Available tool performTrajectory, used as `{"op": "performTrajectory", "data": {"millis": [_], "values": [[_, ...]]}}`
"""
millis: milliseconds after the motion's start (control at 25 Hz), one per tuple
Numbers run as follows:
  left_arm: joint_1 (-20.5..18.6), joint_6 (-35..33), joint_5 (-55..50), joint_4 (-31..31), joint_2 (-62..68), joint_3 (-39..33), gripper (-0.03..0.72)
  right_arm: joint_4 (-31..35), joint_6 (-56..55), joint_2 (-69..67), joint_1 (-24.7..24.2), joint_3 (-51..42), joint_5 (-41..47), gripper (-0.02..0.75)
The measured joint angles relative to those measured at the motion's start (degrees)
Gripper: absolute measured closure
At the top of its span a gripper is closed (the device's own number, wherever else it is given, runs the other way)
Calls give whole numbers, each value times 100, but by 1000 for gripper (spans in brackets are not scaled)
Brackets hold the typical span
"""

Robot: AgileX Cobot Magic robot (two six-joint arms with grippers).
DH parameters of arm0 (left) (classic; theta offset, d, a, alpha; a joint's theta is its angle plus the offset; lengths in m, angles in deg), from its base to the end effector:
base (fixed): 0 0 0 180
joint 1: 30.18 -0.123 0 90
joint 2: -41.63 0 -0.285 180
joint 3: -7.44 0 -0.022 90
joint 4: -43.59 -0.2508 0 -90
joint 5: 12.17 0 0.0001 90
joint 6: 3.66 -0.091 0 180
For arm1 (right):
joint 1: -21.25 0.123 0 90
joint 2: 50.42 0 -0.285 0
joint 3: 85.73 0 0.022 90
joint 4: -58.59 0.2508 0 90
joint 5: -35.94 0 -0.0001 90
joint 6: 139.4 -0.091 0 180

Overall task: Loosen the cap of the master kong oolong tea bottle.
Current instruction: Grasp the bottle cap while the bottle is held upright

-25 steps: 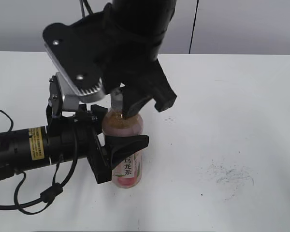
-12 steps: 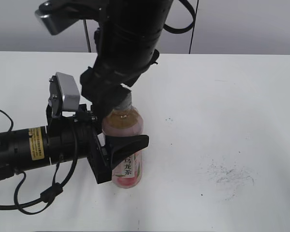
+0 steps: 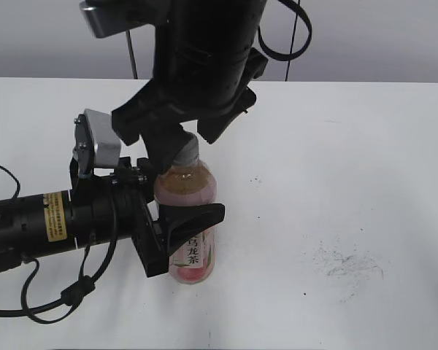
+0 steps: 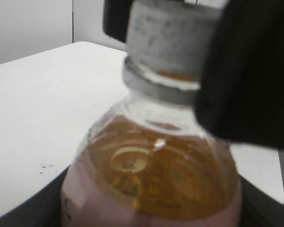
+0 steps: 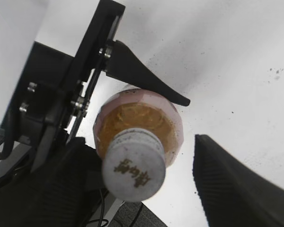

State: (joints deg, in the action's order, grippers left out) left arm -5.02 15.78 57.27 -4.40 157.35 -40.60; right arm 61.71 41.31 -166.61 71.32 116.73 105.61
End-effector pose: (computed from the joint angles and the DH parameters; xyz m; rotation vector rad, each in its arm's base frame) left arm 0.2253 -0.1757 0.1303 0.9568 1.5703 -0.9751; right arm 0.2554 0.3123 0.2973 -1.2244 2.6184 0.2468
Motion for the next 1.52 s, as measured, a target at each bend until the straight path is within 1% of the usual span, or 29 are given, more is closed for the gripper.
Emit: {"op": "performTrajectory", "data": {"millis": [240, 440, 520, 960, 1040, 1160, 1280, 1320, 1520], "values": [[0, 0, 0, 0, 0, 0, 243, -46, -71, 0, 0, 0, 5, 227], [0, 0, 0, 0, 0, 0, 243, -51, -71, 0, 0, 0, 5, 298], [0, 0, 0, 0, 0, 0, 243, -51, -71, 0, 0, 0, 10, 313], [0, 0, 0, 0, 0, 0, 243, -8, 4, 78, 0, 0, 16, 345], [0, 0, 0, 0, 0, 0, 243, -3, 52, 78, 0, 0, 22, 375], [0, 5, 0, 0, 0, 0, 243, 19, 213, 78, 0, 0, 22, 469], [0, 5, 0, 0, 0, 0, 243, 30, 663, 78, 0, 0, 22, 468], [0, 5, 0, 0, 0, 0, 243, 37, 1000, 78, 0, 0, 22, 468], [0, -11, 7, -29, 0, 0, 243, 62, 3468, 78, 0, 0, 40, 468]]}}
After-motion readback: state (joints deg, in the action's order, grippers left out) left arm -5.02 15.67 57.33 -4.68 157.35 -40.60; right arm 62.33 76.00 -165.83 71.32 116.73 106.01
